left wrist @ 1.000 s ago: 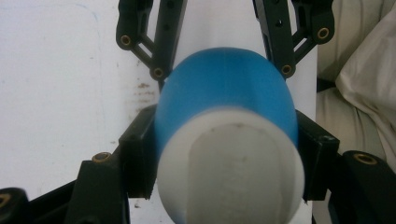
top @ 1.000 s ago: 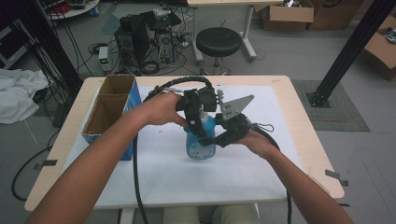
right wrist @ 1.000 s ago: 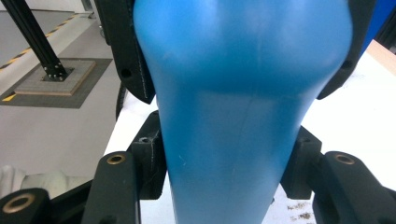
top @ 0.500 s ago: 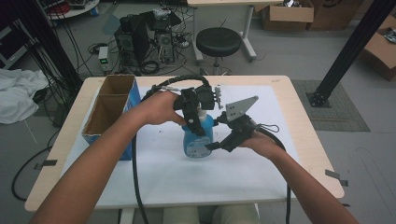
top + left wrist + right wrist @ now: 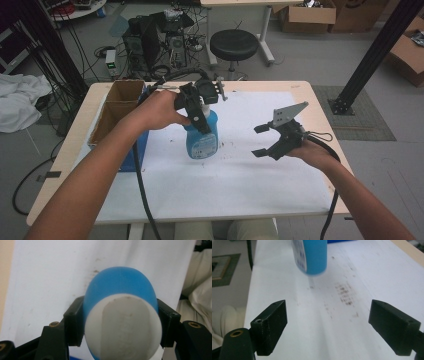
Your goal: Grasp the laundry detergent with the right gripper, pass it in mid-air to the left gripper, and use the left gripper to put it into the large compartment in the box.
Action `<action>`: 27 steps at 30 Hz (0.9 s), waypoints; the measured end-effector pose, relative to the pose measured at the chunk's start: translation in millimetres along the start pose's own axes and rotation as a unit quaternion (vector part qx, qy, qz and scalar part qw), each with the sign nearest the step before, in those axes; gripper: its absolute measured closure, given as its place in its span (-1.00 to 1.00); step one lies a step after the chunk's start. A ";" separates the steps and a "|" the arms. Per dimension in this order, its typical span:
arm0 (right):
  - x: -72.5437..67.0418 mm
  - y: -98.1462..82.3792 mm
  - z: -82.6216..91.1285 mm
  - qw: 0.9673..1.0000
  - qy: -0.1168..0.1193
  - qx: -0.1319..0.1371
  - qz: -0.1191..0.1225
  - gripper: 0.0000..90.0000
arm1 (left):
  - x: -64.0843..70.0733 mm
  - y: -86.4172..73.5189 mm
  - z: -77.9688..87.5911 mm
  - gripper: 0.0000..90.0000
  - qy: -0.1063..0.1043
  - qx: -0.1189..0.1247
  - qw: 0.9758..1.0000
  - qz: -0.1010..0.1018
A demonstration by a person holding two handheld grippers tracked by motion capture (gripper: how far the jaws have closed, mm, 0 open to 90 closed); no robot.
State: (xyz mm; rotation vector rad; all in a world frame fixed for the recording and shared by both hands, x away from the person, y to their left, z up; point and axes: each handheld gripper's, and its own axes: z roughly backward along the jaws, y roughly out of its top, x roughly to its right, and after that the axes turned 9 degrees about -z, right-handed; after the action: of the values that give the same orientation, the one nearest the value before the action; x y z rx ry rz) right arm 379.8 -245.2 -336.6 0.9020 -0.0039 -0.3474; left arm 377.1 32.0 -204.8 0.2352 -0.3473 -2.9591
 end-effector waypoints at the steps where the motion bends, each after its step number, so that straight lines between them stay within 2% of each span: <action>1: 0.0 0.0 0.0 1.000 0.000 0.000 0.000 -0.66 | 0.0 0.0 0.0 -0.16 0.000 0.000 1.000 0.000; 2: 2.8 -2.7 8.2 1.000 -0.011 -0.014 -0.001 -0.66 | -2.3 -0.6 3.8 -0.16 0.007 -0.004 1.000 0.016; 5: 5.1 -4.9 15.3 0.999 -0.022 -0.030 -0.004 -0.66 | -7.8 -2.1 13.3 -0.15 0.017 -0.013 0.998 0.055; 9: 9.7 -9.0 25.8 0.998 -0.032 -0.051 -0.009 -0.66 | -13.0 -3.5 21.9 -0.15 0.031 -0.019 0.996 0.087; 13: 12.9 -12.2 31.8 0.997 -0.042 -0.067 -0.013 -0.66 | -19.9 -5.7 31.1 -0.15 0.042 -0.022 0.990 0.135; 15: 13.9 -13.4 33.7 0.996 -0.045 -0.075 -0.013 -0.66 | -24.4 -7.2 36.5 -0.15 0.043 -0.023 0.985 0.165; 16: 15.2 -14.4 36.1 0.995 -0.048 -0.082 -0.017 -0.66 | -27.0 -8.1 40.7 -0.15 0.046 -0.023 0.982 0.182; 17: 15.2 -14.4 36.1 0.995 -0.048 -0.082 -0.017 -0.66 | -28.7 -8.8 43.3 -0.15 0.049 -0.021 0.980 0.191; 22: 17.5 -13.5 40.5 0.994 -0.052 -0.096 -0.014 -0.66 | -37.1 -16.0 57.8 -0.15 0.068 -0.009 0.967 0.247; 23: 17.8 -13.2 41.0 0.994 -0.053 -0.098 -0.014 -0.66 | -40.5 -20.6 62.0 -0.15 0.072 -0.001 0.960 0.272; 24: 17.8 -13.2 41.0 0.994 -0.053 -0.098 -0.014 -0.66 | -40.5 -20.6 62.0 -0.15 0.072 -0.001 0.960 0.272; 25: 18.4 -12.7 42.3 0.994 -0.053 -0.099 -0.012 -0.66 | -43.6 -25.1 66.0 -0.15 0.075 0.003 0.953 0.294; 27: 18.7 -12.3 43.5 0.994 -0.052 -0.097 -0.011 -0.66 | -46.5 -29.2 70.0 -0.15 0.077 0.001 0.949 0.307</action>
State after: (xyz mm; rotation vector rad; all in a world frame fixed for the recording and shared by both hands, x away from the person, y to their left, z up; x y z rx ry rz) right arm 387.3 -291.1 -321.6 0.6919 -0.0549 -0.4081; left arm 406.5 83.1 -138.2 0.2935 -0.3293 -2.3106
